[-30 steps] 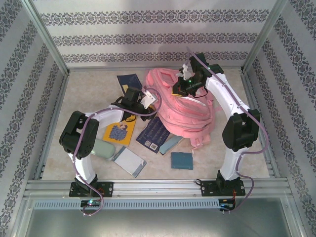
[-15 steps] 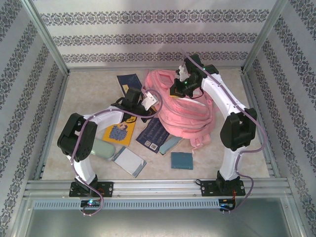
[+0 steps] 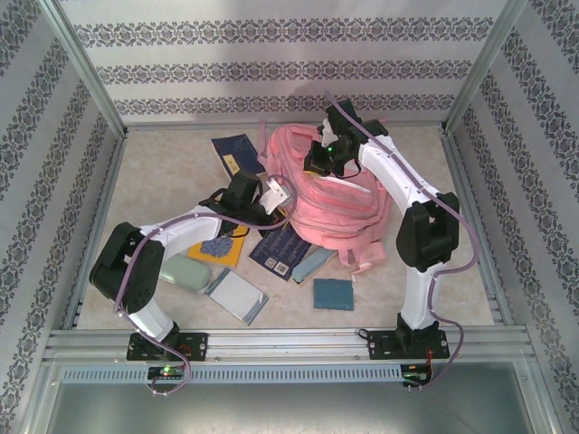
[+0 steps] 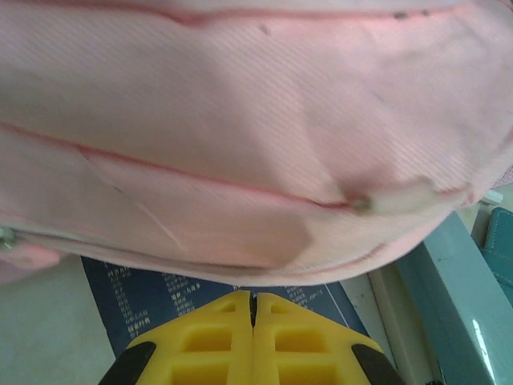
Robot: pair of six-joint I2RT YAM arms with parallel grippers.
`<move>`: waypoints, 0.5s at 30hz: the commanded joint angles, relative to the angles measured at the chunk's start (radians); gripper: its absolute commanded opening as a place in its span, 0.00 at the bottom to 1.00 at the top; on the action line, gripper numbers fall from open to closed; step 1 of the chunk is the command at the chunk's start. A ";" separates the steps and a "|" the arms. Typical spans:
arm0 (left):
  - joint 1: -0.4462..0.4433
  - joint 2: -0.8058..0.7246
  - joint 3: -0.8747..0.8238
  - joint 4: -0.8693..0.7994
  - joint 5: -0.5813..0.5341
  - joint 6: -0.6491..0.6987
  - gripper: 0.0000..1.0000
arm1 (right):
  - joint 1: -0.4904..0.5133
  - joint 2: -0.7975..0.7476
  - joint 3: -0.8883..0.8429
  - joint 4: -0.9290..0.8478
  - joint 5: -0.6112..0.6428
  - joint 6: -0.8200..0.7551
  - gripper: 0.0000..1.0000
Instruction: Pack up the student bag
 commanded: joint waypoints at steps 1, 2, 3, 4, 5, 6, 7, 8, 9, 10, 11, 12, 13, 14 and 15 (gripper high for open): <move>0.003 -0.068 -0.031 -0.023 -0.070 -0.056 0.03 | 0.008 0.010 0.045 0.021 -0.007 0.011 0.00; 0.021 -0.079 -0.036 -0.022 -0.070 -0.070 0.07 | 0.005 0.001 0.040 0.018 -0.020 -0.005 0.00; 0.039 -0.085 -0.037 -0.023 -0.059 -0.081 0.11 | 0.002 -0.007 0.034 0.011 -0.032 -0.026 0.00; 0.062 -0.088 -0.041 -0.023 -0.030 -0.085 0.15 | 0.001 -0.018 0.031 0.000 -0.041 -0.058 0.00; 0.076 -0.092 -0.044 -0.028 -0.006 -0.071 0.21 | -0.001 -0.032 0.031 -0.015 -0.042 -0.103 0.00; 0.078 -0.100 -0.048 -0.033 -0.002 -0.047 0.28 | -0.001 -0.045 0.025 -0.029 -0.038 -0.140 0.00; 0.077 -0.116 -0.061 -0.031 0.002 -0.016 0.35 | 0.000 -0.068 0.011 -0.037 -0.037 -0.180 0.00; 0.077 -0.139 -0.083 -0.004 -0.010 -0.001 0.42 | -0.002 -0.093 -0.006 -0.041 -0.019 -0.214 0.00; 0.077 -0.162 -0.109 0.027 -0.044 0.003 0.46 | -0.003 -0.119 -0.032 -0.038 -0.001 -0.240 0.00; 0.077 -0.186 -0.133 0.056 -0.090 0.012 0.51 | -0.006 -0.152 -0.066 -0.026 0.008 -0.270 0.00; 0.077 -0.206 -0.153 0.075 -0.120 0.029 0.54 | -0.009 -0.172 -0.087 -0.014 0.007 -0.292 0.00; 0.077 -0.231 -0.175 0.092 -0.142 0.054 0.57 | -0.014 -0.190 -0.099 -0.016 0.010 -0.314 0.00; 0.077 -0.255 -0.188 0.104 -0.153 0.076 0.67 | -0.015 -0.203 -0.104 -0.023 0.015 -0.337 0.00; 0.078 -0.276 -0.193 0.105 -0.151 0.081 0.74 | -0.017 -0.217 -0.110 -0.026 0.018 -0.360 0.00; 0.077 -0.287 -0.187 0.087 -0.134 0.088 0.79 | -0.019 -0.227 -0.117 -0.026 0.017 -0.373 0.00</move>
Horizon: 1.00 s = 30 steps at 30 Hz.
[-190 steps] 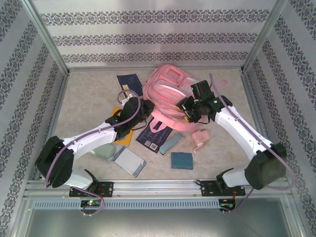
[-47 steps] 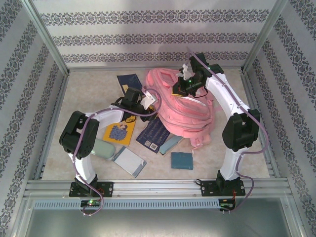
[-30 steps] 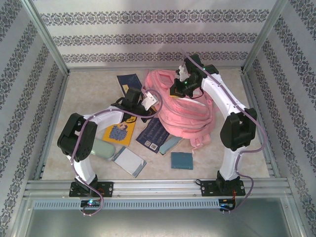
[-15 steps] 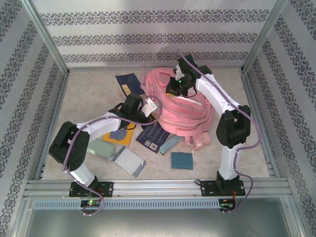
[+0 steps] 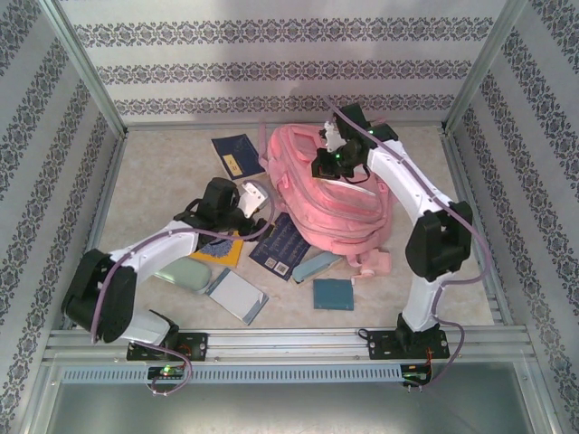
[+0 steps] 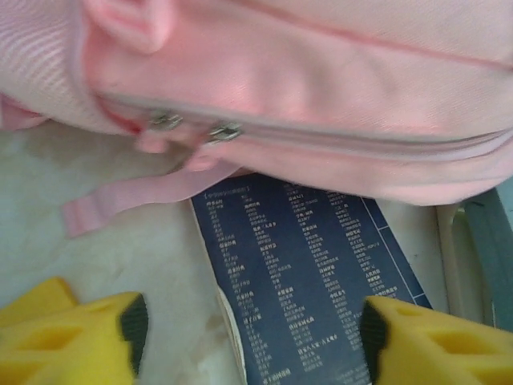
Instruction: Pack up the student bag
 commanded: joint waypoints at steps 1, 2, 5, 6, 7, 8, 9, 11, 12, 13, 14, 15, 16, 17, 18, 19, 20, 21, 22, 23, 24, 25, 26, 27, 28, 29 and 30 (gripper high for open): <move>0.000 -0.056 0.020 0.008 0.005 0.072 0.82 | -0.015 -0.096 -0.012 0.021 -0.028 -0.116 0.00; 0.001 -0.057 0.048 -0.039 0.040 0.081 0.82 | -0.023 -0.102 -0.020 0.030 -0.051 -0.114 0.00; -0.001 -0.068 0.113 -0.135 0.120 0.071 0.83 | -0.036 -0.118 -0.025 0.050 -0.092 -0.121 0.00; -0.001 -0.078 0.110 -0.124 0.128 0.062 0.83 | -0.034 -0.123 -0.025 0.053 -0.104 -0.128 0.00; -0.001 -0.099 0.094 -0.094 0.135 0.056 0.83 | -0.034 -0.131 -0.027 0.060 -0.115 -0.132 0.00; -0.002 -0.121 0.068 -0.050 0.144 0.055 0.83 | -0.034 -0.139 -0.032 0.067 -0.122 -0.132 0.00; -0.001 -0.131 0.048 -0.008 0.133 0.043 0.84 | -0.035 -0.144 -0.036 0.071 -0.129 -0.131 0.00; -0.002 -0.114 0.063 -0.039 0.156 0.066 0.84 | -0.035 -0.155 -0.047 0.082 -0.150 -0.132 0.00; -0.005 -0.095 0.080 -0.076 0.161 0.096 0.83 | -0.034 -0.158 -0.052 0.087 -0.156 -0.130 0.00; -0.011 -0.075 0.093 -0.106 0.154 0.133 0.82 | -0.034 -0.162 -0.059 0.097 -0.166 -0.129 0.00; -0.016 -0.065 0.092 -0.109 0.148 0.165 0.81 | -0.031 -0.167 -0.068 0.107 -0.179 -0.130 0.00; -0.018 -0.062 0.079 -0.091 0.141 0.188 0.81 | -0.029 -0.170 -0.073 0.114 -0.184 -0.133 0.00; -0.017 -0.063 0.059 -0.057 0.127 0.206 0.80 | -0.024 -0.174 -0.080 0.121 -0.183 -0.139 0.00; -0.017 -0.062 0.043 -0.028 0.118 0.228 0.80 | -0.020 -0.179 -0.086 0.129 -0.183 -0.143 0.00; -0.017 -0.056 0.034 -0.012 0.115 0.245 0.79 | -0.020 -0.182 -0.094 0.139 -0.181 -0.141 0.00; -0.017 -0.043 0.032 -0.004 0.112 0.264 0.79 | -0.022 -0.187 -0.103 0.154 -0.180 -0.133 0.00; -0.016 -0.028 0.031 0.004 0.106 0.270 0.78 | -0.022 -0.191 -0.112 0.170 -0.183 -0.124 0.00; -0.015 -0.017 0.028 0.019 0.106 0.269 0.78 | -0.022 -0.198 -0.124 0.191 -0.187 -0.116 0.00; -0.014 -0.005 0.021 0.042 0.110 0.267 0.79 | -0.022 -0.210 -0.143 0.218 -0.193 -0.108 0.00; -0.014 0.007 0.014 0.067 0.114 0.264 0.79 | -0.020 -0.222 -0.167 0.248 -0.201 -0.096 0.00; -0.014 0.017 0.012 0.085 0.118 0.260 0.79 | -0.020 -0.234 -0.188 0.278 -0.208 -0.085 0.00; -0.015 0.034 0.011 0.107 0.119 0.253 0.78 | -0.021 -0.247 -0.216 0.310 -0.217 -0.071 0.00; -0.014 0.053 0.011 0.129 0.127 0.245 0.77 | -0.023 -0.256 -0.239 0.334 -0.224 -0.059 0.00; -0.014 0.070 0.014 0.143 0.134 0.239 0.77 | -0.024 -0.267 -0.261 0.356 -0.231 -0.046 0.00; -0.015 0.089 0.017 0.163 0.141 0.226 0.75 | -0.027 -0.275 -0.282 0.375 -0.237 -0.034 0.00; -0.014 0.107 0.021 0.181 0.150 0.216 0.73 | -0.029 -0.279 -0.295 0.382 -0.240 -0.027 0.00; -0.015 0.121 0.026 0.192 0.155 0.209 0.72 | -0.031 -0.278 -0.302 0.382 -0.245 -0.022 0.00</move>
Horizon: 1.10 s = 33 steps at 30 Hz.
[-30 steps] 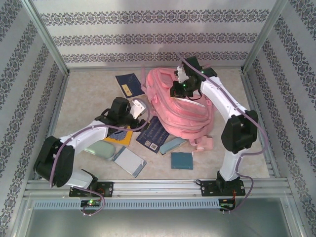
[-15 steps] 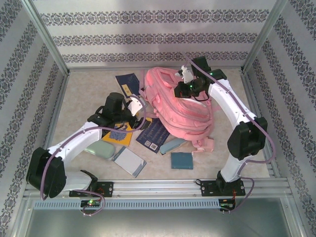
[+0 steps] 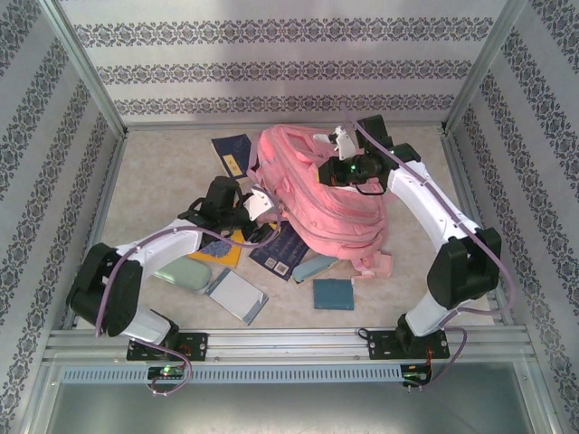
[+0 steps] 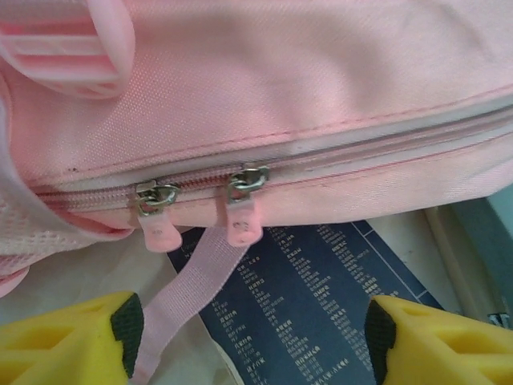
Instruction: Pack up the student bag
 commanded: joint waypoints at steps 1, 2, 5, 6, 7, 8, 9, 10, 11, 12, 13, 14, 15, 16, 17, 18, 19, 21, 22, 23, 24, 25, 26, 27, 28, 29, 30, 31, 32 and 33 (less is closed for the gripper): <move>-0.006 0.046 0.006 0.117 0.044 -0.020 0.70 | 0.005 -0.056 -0.016 0.145 -0.098 0.034 0.00; -0.006 0.058 0.009 0.132 0.052 -0.029 0.68 | 0.005 -0.056 -0.023 0.145 -0.100 0.037 0.00; -0.011 0.079 0.026 0.128 0.075 -0.035 0.58 | 0.006 -0.056 -0.037 0.151 -0.097 0.044 0.00; -0.013 0.080 0.028 0.130 0.079 -0.038 0.55 | 0.006 -0.055 -0.037 0.151 -0.096 0.046 0.00; -0.017 0.080 0.023 0.137 0.079 -0.041 0.53 | 0.005 -0.054 -0.037 0.151 -0.096 0.048 0.00; -0.019 0.080 0.020 0.143 0.080 -0.044 0.51 | 0.005 -0.053 -0.036 0.151 -0.097 0.049 0.00; -0.022 0.079 0.018 0.143 0.079 -0.044 0.48 | 0.005 -0.052 -0.037 0.151 -0.096 0.051 0.00; -0.025 0.077 0.016 0.143 0.079 -0.044 0.47 | 0.006 -0.051 -0.037 0.151 -0.095 0.055 0.00; -0.030 0.076 0.013 0.143 0.081 -0.046 0.45 | 0.006 -0.051 -0.037 0.151 -0.094 0.057 0.00; -0.035 0.074 0.009 0.144 0.083 -0.045 0.44 | 0.005 -0.050 -0.037 0.154 -0.096 0.059 0.00; -0.040 0.073 0.007 0.143 0.086 -0.046 0.43 | 0.006 -0.050 -0.037 0.156 -0.096 0.062 0.00; -0.045 0.074 0.007 0.138 0.085 -0.043 0.43 | 0.006 -0.048 -0.037 0.155 -0.097 0.063 0.00; -0.051 0.076 0.008 0.129 0.083 -0.037 0.43 | 0.006 -0.047 -0.037 0.157 -0.101 0.065 0.00; -0.057 0.080 0.010 0.125 0.079 -0.033 0.43 | 0.006 -0.046 -0.038 0.160 -0.103 0.068 0.00; -0.059 0.085 0.010 0.126 0.072 -0.033 0.44 | 0.008 -0.046 -0.040 0.164 -0.107 0.072 0.00; -0.061 0.089 0.010 0.130 0.062 -0.034 0.45 | 0.011 -0.046 -0.042 0.166 -0.110 0.074 0.00; -0.063 0.093 0.011 0.136 0.053 -0.036 0.46 | 0.012 -0.048 -0.044 0.166 -0.113 0.073 0.00; -0.063 0.101 0.014 0.152 0.029 -0.039 0.48 | 0.016 -0.055 -0.053 0.168 -0.116 0.070 0.00; -0.064 0.107 0.017 0.156 0.017 -0.037 0.48 | 0.018 -0.058 -0.057 0.169 -0.118 0.070 0.00; -0.062 0.113 0.023 0.158 0.008 -0.033 0.49 | 0.020 -0.062 -0.061 0.169 -0.121 0.070 0.00; -0.062 0.121 0.029 0.157 0.001 -0.031 0.49 | 0.021 -0.066 -0.069 0.171 -0.125 0.070 0.00; -0.062 0.129 0.036 0.156 -0.007 -0.029 0.49 | 0.021 -0.070 -0.075 0.175 -0.126 0.070 0.00; -0.062 0.136 0.041 0.157 -0.018 -0.031 0.49 | 0.022 -0.074 -0.081 0.178 -0.128 0.071 0.00; -0.062 0.143 0.043 0.160 -0.026 -0.032 0.49 | 0.023 -0.076 -0.085 0.178 -0.129 0.071 0.00; -0.063 0.147 0.044 0.165 -0.032 -0.036 0.49 | 0.025 -0.078 -0.087 0.180 -0.131 0.072 0.00; -0.062 0.152 0.046 0.172 -0.040 -0.046 0.49 | 0.026 -0.079 -0.089 0.180 -0.134 0.074 0.00; -0.062 0.156 0.047 0.181 -0.043 -0.052 0.49 | 0.027 -0.079 -0.090 0.183 -0.136 0.074 0.00; -0.062 0.160 0.049 0.187 -0.045 -0.058 0.49 | 0.030 -0.080 -0.091 0.184 -0.138 0.076 0.00; -0.062 0.165 0.054 0.191 -0.048 -0.064 0.48 | 0.034 -0.080 -0.091 0.185 -0.141 0.076 0.00; -0.063 0.170 0.057 0.196 -0.056 -0.072 0.47 | 0.036 -0.079 -0.089 0.185 -0.143 0.076 0.00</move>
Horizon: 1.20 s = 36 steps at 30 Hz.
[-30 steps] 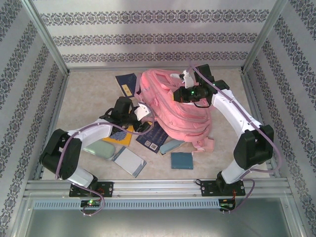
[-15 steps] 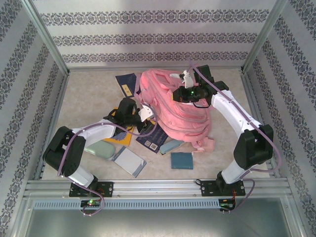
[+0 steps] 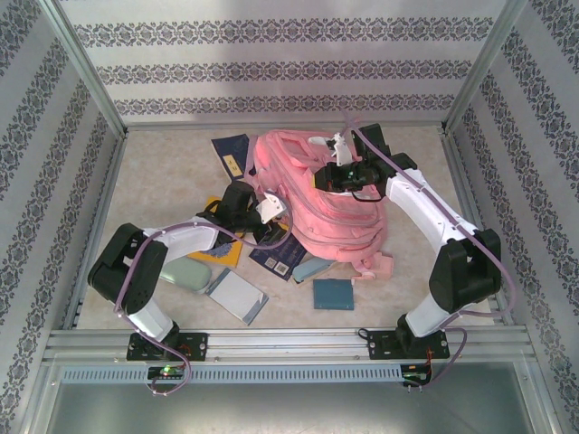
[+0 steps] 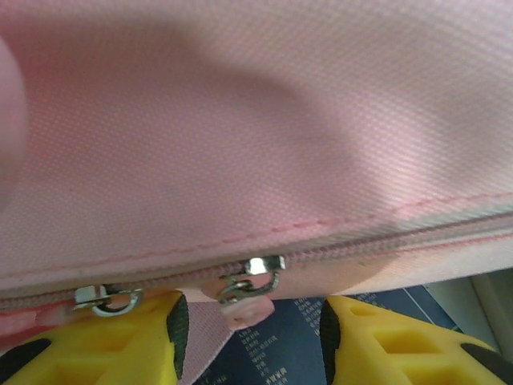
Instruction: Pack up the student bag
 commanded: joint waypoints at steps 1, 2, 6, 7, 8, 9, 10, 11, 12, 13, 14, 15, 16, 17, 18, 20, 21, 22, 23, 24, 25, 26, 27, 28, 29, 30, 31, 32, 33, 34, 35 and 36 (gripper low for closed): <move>-0.010 0.022 0.043 0.080 -0.028 -0.030 0.46 | 0.024 -0.058 0.003 0.080 -0.087 0.009 0.00; -0.010 0.025 0.046 0.090 -0.033 -0.038 0.44 | 0.027 -0.057 0.002 0.080 -0.088 0.011 0.00; -0.010 0.034 0.067 0.100 -0.026 -0.054 0.37 | 0.033 -0.054 -0.007 0.080 -0.079 0.011 0.00; -0.010 0.034 0.070 0.101 -0.022 -0.056 0.35 | 0.033 -0.054 -0.009 0.081 -0.075 0.011 0.00; -0.011 0.035 0.071 0.101 -0.019 -0.058 0.32 | 0.034 -0.053 -0.009 0.082 -0.071 0.011 0.00; -0.011 0.036 0.073 0.100 -0.015 -0.057 0.29 | 0.033 -0.051 -0.009 0.080 -0.068 0.011 0.00; -0.014 0.036 0.075 0.097 -0.011 -0.058 0.27 | 0.033 -0.050 -0.008 0.078 -0.062 0.009 0.00; -0.014 0.036 0.074 0.094 -0.006 -0.058 0.24 | 0.030 -0.046 -0.006 0.074 -0.056 0.008 0.00; -0.015 0.036 0.073 0.091 0.000 -0.058 0.21 | 0.029 -0.045 -0.005 0.073 -0.052 0.007 0.00; -0.017 0.035 0.071 0.089 0.002 -0.060 0.19 | 0.028 -0.042 -0.004 0.073 -0.050 0.008 0.00; -0.020 0.035 0.068 0.089 0.002 -0.063 0.17 | 0.026 -0.040 -0.002 0.071 -0.048 0.008 0.00; -0.022 0.033 0.063 0.091 0.006 -0.064 0.15 | 0.025 -0.037 0.001 0.071 -0.044 0.008 0.00; -0.025 0.032 0.059 0.094 0.008 -0.067 0.13 | 0.025 -0.035 0.003 0.070 -0.042 0.008 0.00; -0.028 0.032 0.055 0.093 0.008 -0.068 0.10 | 0.023 -0.031 0.004 0.070 -0.041 0.011 0.00; -0.032 0.033 0.053 0.091 0.009 -0.069 0.07 | 0.023 -0.029 0.007 0.070 -0.041 0.011 0.00; -0.035 0.033 0.048 0.088 0.009 -0.070 0.02 | 0.022 -0.025 0.011 0.067 -0.036 0.012 0.00; -0.034 0.032 0.045 0.085 0.007 -0.071 0.00 | 0.022 -0.024 0.012 0.068 -0.032 0.016 0.00; -0.035 0.030 0.045 0.081 0.007 -0.071 0.00 | 0.022 -0.022 0.012 0.068 -0.028 0.017 0.00; -0.034 0.027 0.043 0.076 0.008 -0.071 0.00 | 0.024 -0.019 0.014 0.063 -0.016 0.019 0.00; -0.035 0.023 0.041 0.073 0.011 -0.074 0.00 | 0.023 -0.016 0.015 0.056 0.003 0.021 0.00; -0.037 0.017 0.039 0.071 0.013 -0.078 0.00 | 0.023 -0.014 0.014 0.057 0.014 0.028 0.00; -0.037 0.012 0.037 0.065 0.015 -0.081 0.00 | 0.023 -0.013 0.010 0.065 0.025 0.038 0.00; -0.039 0.006 0.037 0.053 0.019 -0.081 0.00 | 0.023 -0.011 0.008 0.069 0.040 0.048 0.00; -0.042 0.002 0.037 0.042 0.021 -0.081 0.00 | 0.027 -0.008 0.007 0.072 0.055 0.056 0.00; -0.045 -0.003 0.037 0.030 0.023 -0.079 0.00 | 0.032 -0.002 0.007 0.078 0.067 0.070 0.00; -0.050 -0.009 0.038 0.018 0.029 -0.078 0.00 | 0.037 0.006 0.012 0.079 0.081 0.077 0.00; -0.052 -0.014 0.037 0.009 0.032 -0.081 0.00 | 0.044 0.012 0.020 0.077 0.095 0.082 0.00; -0.056 -0.021 0.034 0.005 0.031 -0.089 0.00 | 0.052 0.024 0.029 0.076 0.108 0.086 0.00; -0.062 -0.029 0.031 0.003 0.029 -0.100 0.00 | 0.063 0.036 0.042 0.069 0.126 0.088 0.00; -0.066 -0.036 0.026 -0.001 0.030 -0.105 0.00 | 0.071 0.047 0.055 0.061 0.145 0.087 0.00; -0.072 -0.042 0.025 -0.011 0.030 -0.109 0.00 | 0.080 0.056 0.065 0.056 0.163 0.092 0.00; -0.078 -0.047 0.023 -0.024 0.030 -0.111 0.00 | 0.087 0.065 0.072 0.057 0.177 0.100 0.00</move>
